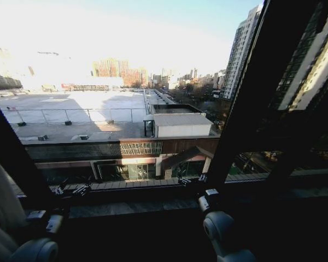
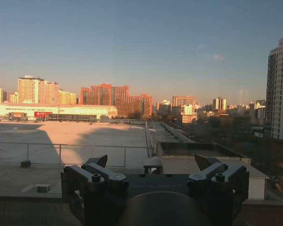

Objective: Open the curtains by pulling them apart, changing their state from closed to fully open.

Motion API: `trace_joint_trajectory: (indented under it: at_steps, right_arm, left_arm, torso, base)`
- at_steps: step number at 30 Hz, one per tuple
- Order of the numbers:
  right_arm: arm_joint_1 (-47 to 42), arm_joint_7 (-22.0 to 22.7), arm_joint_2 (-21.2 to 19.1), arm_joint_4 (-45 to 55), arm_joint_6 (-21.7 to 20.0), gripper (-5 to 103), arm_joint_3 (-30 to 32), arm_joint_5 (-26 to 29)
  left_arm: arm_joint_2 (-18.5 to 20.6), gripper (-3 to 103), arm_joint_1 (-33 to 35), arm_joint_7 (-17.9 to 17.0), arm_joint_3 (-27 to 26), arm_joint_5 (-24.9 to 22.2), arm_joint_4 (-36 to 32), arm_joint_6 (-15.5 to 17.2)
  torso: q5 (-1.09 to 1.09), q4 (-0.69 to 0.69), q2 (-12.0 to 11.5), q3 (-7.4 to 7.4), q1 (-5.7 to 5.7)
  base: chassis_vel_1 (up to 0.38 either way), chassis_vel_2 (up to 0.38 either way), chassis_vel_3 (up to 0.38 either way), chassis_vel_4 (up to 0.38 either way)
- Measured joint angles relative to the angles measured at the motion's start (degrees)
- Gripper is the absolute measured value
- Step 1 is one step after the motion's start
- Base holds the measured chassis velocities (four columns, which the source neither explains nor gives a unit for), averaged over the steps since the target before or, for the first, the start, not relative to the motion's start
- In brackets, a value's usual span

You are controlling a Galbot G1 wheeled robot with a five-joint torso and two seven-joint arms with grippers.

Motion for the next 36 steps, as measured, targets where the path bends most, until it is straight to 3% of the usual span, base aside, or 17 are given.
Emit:
trace_joint_trajectory:
  at_steps: [4, 36]
  right_arm:
    - [0.14, -0.01, -0.06, 0.0, -0.04, 100, 0.18, 0.0]
    - [-0.03, -0.22, 0.03, 0.96, -0.8, 100, 1.38, 0.14]
  left_arm:
    - [-0.7, 100, 0.2, 0.05, 0.85, 0.18, -0.5, -1.19]
    - [-1.71, 100, 0.4, -0.06, 1.62, 1.43, -0.73, -1.34]
  torso:
    - [0.0, 0.01, 0.0, 0.0, 0.0]
    - [-0.01, 0.01, 0.0, 0.0, 0.0]
  base:
    - [-0.224, -0.322, 0.221, 0.328]
    - [-0.281, -0.408, 0.28, 0.422]
